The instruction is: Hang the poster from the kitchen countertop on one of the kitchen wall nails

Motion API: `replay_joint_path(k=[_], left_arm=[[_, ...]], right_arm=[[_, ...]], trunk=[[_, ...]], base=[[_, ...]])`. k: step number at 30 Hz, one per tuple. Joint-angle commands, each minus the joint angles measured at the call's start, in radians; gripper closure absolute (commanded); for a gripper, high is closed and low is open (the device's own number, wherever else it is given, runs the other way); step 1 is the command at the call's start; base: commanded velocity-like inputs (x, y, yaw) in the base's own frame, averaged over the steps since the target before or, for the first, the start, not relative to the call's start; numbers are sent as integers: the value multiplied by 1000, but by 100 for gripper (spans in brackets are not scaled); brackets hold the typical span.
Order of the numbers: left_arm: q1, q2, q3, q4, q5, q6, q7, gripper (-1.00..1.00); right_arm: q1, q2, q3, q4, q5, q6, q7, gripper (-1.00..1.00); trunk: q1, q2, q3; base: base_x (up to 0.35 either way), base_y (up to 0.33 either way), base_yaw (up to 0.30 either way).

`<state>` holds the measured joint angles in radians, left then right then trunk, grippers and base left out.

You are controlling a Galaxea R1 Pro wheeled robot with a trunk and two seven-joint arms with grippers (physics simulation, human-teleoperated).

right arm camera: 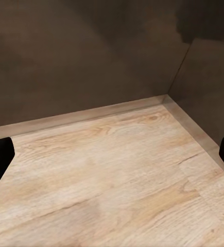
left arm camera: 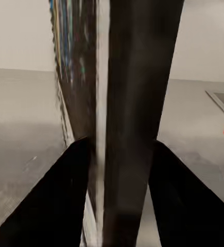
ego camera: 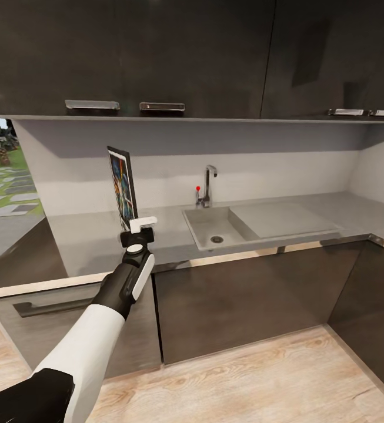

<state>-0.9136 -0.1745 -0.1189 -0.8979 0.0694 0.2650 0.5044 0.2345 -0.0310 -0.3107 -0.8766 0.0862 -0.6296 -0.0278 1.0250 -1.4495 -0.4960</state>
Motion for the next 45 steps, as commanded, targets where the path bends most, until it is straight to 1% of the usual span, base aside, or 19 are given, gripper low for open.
replay_joint_path(k=[1, 16, 24, 25, 36, 40, 45], left_arm=[[-1, 0, -2, -1, 7, 3, 7, 100], [-1, 0, -2, -4, 6, 3, 8, 100], [-1, 0, -4, -19, 6, 6, 8, 100], [-1, 0, -5, -91, 8, 14, 32, 100], [-1, 0, -6, -106, 9, 14, 32, 100], [-1, 0, -5, -107, 9, 14, 33, 100], [-1, 0, -5, -107, 9, 15, 33, 100]], right_arm=[[0, 0, -2, -1, 9, -1, -3, -100], [0, 0, -1, -1, 10, -1, -3, -100], [0, 0, -1, -1, 10, -1, -3, -100], [0, 0, -1, -1, 11, -1, -2, -100], [0, -1, -1, -1, 8, -1, -3, -100], [0, 0, -1, -1, 9, -1, -3, -100], [0, -1, -1, -1, 10, -1, -2, -100]], trunk=[[0, -1, -1], [0, -1, -1], [0, -1, -1], [0, -1, -1], [0, -1, -1], [0, -1, -1], [0, -1, -1]], base=[[0, 0, 0], [0, 0, 0], [0, 0, 0], [0, 0, 0], [0, 0, 0], [-122, 0, 0], [-276, 0, 0]])
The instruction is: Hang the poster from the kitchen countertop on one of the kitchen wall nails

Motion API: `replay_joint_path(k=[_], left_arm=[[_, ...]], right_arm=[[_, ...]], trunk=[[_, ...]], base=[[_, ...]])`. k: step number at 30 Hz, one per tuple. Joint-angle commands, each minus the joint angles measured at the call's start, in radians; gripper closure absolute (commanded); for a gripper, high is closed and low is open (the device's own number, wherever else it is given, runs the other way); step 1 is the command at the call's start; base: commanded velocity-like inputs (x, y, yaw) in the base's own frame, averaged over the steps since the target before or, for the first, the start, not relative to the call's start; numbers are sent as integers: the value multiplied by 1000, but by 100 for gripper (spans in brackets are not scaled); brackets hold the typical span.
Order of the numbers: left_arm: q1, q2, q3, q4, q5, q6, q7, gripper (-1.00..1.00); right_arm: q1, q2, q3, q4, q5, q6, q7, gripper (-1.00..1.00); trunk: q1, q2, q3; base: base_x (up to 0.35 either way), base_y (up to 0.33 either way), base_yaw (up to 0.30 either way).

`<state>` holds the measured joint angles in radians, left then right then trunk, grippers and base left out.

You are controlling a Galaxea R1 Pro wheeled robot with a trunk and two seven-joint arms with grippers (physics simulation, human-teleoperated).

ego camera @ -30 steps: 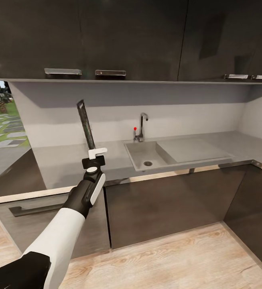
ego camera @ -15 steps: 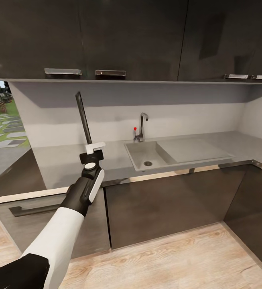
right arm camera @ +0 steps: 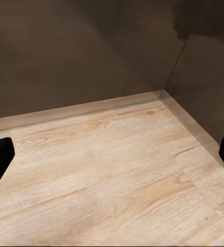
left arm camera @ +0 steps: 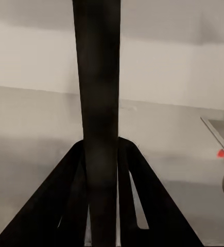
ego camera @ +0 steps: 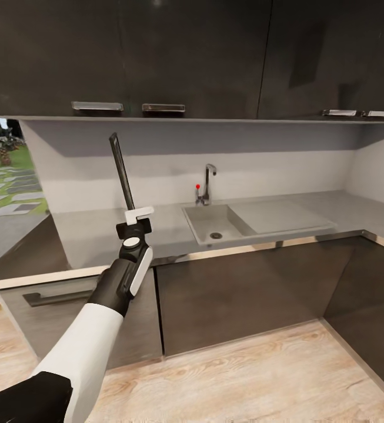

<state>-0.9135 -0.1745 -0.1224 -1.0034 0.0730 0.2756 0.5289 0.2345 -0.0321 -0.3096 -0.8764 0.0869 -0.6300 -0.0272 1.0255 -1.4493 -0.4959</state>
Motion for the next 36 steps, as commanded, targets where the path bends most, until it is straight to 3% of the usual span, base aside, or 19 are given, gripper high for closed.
replay_joint_path(k=[1, 20, 36], left_arm=[[-1, 0, -2, 0, 5, 5, 8, 100], [-1, 0, -1, 4, 7, 5, 6, 100], [-1, 0, -2, 4, 40, 5, 6, 100]], right_arm=[[0, 0, -2, -1, 9, -1, -2, -100], [0, 0, 1, -1, 16, 0, 0, -100], [0, 0, 1, -1, 10, -2, -2, -100]], trunk=[[-1, -1, -1], [-1, -1, -1], [-1, -1, -1]], base=[[-319, 0, 0], [-334, 0, 0], [-336, 0, 0]])
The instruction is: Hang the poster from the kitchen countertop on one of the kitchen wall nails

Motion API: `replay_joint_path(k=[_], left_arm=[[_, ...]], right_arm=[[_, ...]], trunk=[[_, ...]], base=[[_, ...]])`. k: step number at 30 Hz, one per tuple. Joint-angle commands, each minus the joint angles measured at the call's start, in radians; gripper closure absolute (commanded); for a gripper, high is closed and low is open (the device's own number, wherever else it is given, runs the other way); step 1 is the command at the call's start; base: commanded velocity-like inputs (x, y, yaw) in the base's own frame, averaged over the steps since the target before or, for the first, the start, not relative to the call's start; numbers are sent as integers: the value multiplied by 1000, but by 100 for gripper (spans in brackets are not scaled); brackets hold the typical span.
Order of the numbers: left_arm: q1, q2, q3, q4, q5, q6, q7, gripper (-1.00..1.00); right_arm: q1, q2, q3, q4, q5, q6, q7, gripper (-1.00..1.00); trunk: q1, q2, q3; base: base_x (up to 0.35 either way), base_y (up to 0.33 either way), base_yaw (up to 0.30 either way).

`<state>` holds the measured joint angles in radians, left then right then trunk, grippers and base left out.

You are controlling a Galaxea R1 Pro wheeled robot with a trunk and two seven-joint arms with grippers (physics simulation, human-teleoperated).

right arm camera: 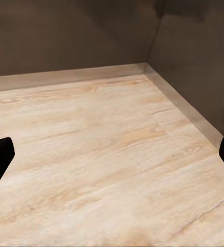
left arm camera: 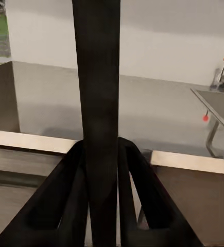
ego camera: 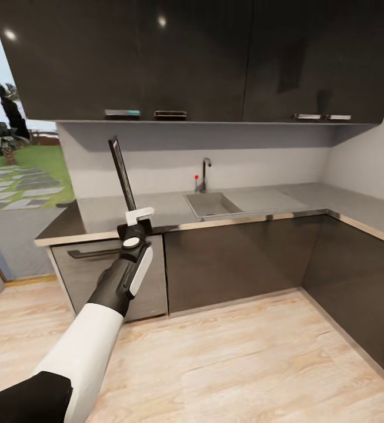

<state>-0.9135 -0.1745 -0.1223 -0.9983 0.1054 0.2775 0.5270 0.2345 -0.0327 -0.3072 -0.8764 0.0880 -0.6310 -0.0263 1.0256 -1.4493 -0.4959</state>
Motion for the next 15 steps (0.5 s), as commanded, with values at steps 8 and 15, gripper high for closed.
replay_joint_path(k=[8, 15], left_arm=[[-1, 0, -4, -4, 9, 3, 8, 100], [-1, 0, -8, -5, 10, 4, 6, 100]], right_arm=[[0, 0, -2, -1, 9, -1, -3, -100], [-1, -2, -2, -1, 9, -1, -3, -100]], trunk=[[-1, -1, -1], [-1, -1, -1]], base=[[-337, 0, 0], [-333, 0, 0]])
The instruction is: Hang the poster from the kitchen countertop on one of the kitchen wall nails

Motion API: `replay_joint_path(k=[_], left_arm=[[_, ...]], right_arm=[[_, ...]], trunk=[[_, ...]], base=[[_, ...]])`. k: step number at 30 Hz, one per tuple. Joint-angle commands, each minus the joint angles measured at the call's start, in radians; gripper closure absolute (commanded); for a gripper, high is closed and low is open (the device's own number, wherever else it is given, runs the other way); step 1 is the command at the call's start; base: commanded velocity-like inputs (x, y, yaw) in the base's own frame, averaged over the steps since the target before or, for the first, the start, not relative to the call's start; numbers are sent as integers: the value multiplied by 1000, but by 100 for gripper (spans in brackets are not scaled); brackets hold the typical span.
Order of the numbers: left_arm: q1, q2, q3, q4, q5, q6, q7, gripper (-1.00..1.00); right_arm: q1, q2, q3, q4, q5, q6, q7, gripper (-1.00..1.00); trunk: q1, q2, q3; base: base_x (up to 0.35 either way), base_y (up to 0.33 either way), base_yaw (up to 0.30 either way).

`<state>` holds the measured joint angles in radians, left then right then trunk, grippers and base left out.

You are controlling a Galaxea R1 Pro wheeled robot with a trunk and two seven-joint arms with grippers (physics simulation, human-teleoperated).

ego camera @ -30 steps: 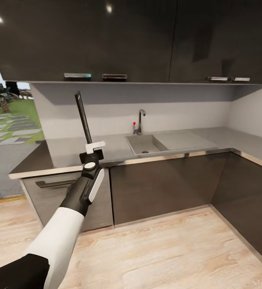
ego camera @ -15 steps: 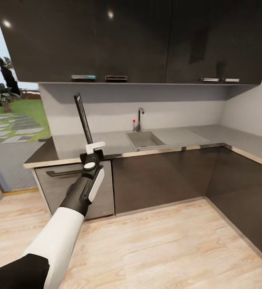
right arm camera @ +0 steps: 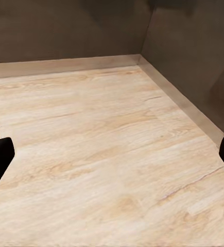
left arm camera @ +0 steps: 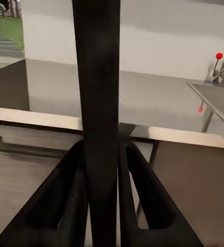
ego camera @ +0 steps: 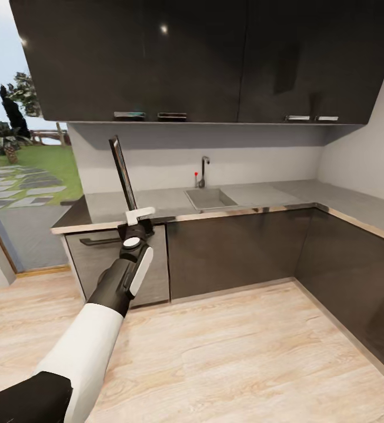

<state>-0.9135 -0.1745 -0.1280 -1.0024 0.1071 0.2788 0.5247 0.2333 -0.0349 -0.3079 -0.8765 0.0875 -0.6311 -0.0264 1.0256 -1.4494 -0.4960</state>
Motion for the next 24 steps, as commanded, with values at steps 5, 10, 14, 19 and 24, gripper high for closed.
replay_joint_path(k=[5, 10, 14, 19, 24], left_arm=[[-1, 0, -28, -3, 18, 10, -10, 100], [-1, 0, -139, -58, 96, 48, -66, 100], [-1, 0, -212, -147, 182, 114, -131, 100], [1, 0, -244, -223, 206, 172, -300, 100], [3, 0, -250, -276, 211, 216, -445, 100]], right_arm=[[0, -1, -2, -1, 9, -1, -3, -100], [-1, -6, -4, -1, 8, 2, -2, -100], [-2, -23, -5, 0, 8, 4, -1, -100], [-2, -28, -5, 1, 6, 5, -1, -100], [-2, -30, -5, 1, 7, 5, -1, -100]], trunk=[[-1, -1, -1], [-1, -1, -1], [-1, -1, -1], [-1, -1, -1], [-1, -1, -1]], base=[[-133, 0, 0], [-29, 0, 0], [-6, 0, 0], [-1, 0, 0], [0, 0, 0]])
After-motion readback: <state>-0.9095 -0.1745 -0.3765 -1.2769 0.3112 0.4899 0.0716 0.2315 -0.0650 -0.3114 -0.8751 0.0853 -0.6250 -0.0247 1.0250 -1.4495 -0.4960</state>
